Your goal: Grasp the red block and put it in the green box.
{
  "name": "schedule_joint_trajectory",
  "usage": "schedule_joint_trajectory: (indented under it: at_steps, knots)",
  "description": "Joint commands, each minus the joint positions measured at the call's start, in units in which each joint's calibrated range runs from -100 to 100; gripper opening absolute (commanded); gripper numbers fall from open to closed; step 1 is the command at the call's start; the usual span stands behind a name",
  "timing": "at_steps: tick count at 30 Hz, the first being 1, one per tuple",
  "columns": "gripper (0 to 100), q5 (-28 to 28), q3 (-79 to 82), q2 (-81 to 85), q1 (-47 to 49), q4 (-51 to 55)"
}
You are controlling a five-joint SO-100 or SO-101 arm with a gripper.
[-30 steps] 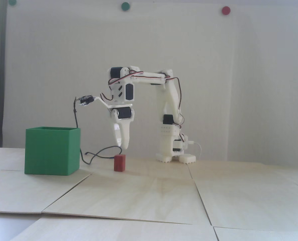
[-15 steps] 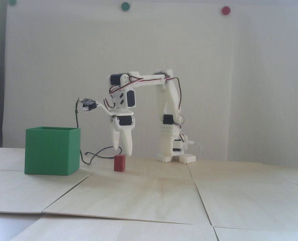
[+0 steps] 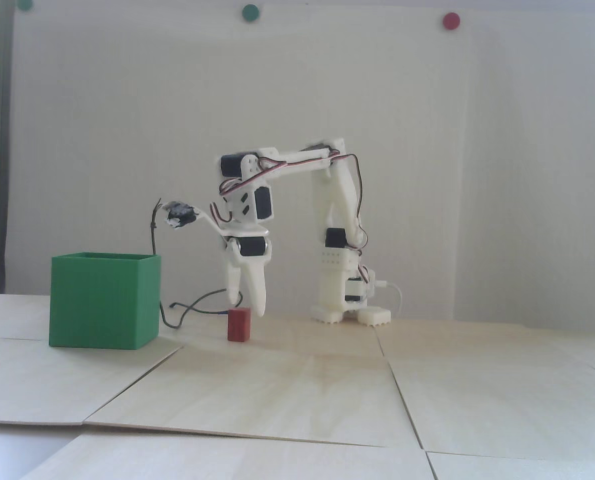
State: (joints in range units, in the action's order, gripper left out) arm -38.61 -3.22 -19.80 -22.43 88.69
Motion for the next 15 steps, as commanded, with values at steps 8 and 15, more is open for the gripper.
schedule_joint_trajectory:
  at_steps: [8,15]
  knots:
    - [38,-0.33,2.60,0.26,-2.86,-8.33]
    - [38,-0.49,2.51,0.26,-2.86,-8.33]
